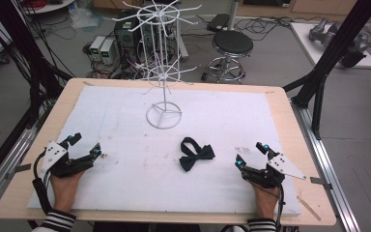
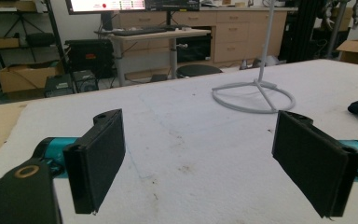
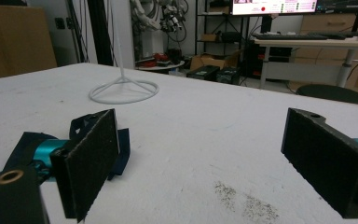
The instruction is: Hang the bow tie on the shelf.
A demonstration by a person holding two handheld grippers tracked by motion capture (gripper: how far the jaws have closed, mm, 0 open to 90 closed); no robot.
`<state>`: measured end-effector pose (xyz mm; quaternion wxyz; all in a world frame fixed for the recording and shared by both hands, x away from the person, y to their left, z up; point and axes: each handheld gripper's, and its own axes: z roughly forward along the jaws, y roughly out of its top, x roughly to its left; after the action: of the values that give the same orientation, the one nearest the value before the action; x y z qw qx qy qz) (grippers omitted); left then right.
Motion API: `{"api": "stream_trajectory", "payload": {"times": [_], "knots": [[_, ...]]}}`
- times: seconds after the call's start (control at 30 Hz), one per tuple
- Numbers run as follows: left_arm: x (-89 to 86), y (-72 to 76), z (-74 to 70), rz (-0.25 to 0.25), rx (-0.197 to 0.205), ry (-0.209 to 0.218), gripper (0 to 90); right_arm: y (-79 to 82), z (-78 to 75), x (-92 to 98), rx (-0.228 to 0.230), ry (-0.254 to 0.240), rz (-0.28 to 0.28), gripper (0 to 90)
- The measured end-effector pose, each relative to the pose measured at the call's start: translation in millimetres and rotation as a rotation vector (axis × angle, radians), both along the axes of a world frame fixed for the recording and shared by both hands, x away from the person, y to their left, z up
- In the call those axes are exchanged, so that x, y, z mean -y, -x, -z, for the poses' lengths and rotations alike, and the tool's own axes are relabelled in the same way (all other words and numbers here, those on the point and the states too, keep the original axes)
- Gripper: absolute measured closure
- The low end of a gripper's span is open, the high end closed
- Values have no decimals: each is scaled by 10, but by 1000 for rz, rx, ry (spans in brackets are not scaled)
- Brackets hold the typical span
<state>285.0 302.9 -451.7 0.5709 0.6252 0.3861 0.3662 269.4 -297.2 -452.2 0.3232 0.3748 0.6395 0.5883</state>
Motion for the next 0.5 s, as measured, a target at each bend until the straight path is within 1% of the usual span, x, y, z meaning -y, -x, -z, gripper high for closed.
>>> {"api": "stream_trajectory", "payload": {"times": [0.13, 0.37, 0.4, 0.5], "knots": [[2, -7, -1, -1, -9, 2, 175, 0, 1, 3, 9, 2, 5, 103], [2, 2, 0, 3, 0, -4, 175, 22, 4, -8, 10, -3, 25, 103], [3, 1, 0, 4, 1, -5, 175, 21, 5, -5, 20, 2, 30, 103], [3, 2, 0, 5, 0, -5, 175, 18, 5, 0, 21, -3, 34, 103]]}}
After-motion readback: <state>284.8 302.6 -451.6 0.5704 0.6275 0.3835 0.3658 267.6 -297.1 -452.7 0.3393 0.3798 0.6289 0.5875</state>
